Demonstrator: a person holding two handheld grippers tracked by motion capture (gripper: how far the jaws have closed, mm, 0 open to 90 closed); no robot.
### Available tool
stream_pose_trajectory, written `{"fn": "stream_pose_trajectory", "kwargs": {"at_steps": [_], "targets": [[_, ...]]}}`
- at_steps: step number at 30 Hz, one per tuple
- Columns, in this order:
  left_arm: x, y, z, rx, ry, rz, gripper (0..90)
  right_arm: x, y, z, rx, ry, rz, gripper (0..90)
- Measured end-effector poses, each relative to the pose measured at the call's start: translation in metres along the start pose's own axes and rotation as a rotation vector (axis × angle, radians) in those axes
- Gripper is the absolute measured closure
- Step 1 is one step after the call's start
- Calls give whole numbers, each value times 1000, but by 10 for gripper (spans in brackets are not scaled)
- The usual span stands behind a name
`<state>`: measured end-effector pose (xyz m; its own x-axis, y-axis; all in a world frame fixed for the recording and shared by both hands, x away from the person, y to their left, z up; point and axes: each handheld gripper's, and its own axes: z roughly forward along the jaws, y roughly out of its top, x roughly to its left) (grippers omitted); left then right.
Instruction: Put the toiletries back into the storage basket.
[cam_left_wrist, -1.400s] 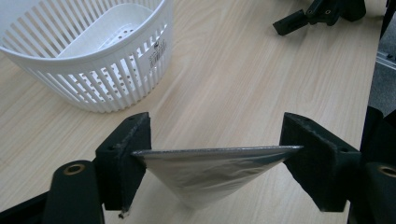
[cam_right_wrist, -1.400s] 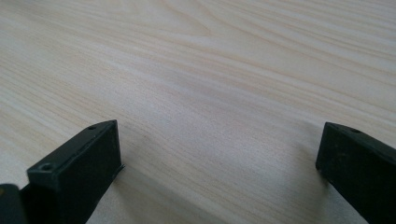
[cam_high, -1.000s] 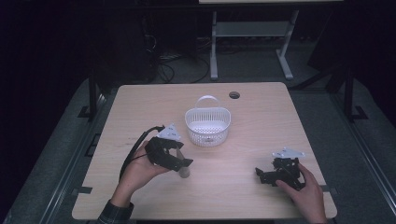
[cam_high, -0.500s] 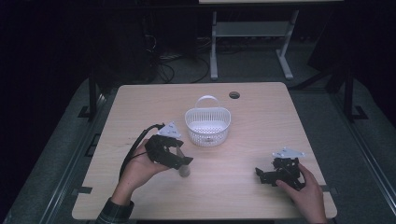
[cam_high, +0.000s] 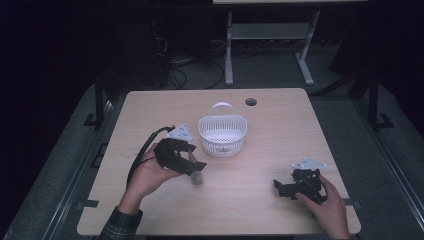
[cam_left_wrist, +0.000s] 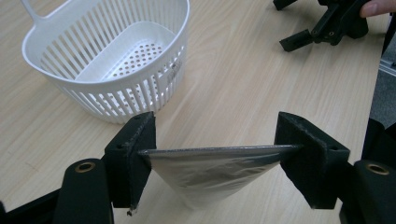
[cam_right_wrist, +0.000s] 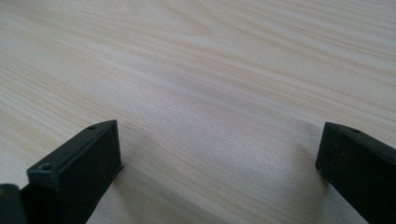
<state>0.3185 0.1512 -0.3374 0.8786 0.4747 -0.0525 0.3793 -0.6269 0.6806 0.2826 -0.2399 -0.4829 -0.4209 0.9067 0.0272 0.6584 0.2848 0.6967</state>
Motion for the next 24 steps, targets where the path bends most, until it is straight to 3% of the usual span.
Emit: {"fn": "stream_pose_trajectory", "kwargs": {"at_steps": [24], "targets": [[14, 27, -15, -33, 11, -5, 294, 0, 0, 0, -1, 0, 1, 0]]}}
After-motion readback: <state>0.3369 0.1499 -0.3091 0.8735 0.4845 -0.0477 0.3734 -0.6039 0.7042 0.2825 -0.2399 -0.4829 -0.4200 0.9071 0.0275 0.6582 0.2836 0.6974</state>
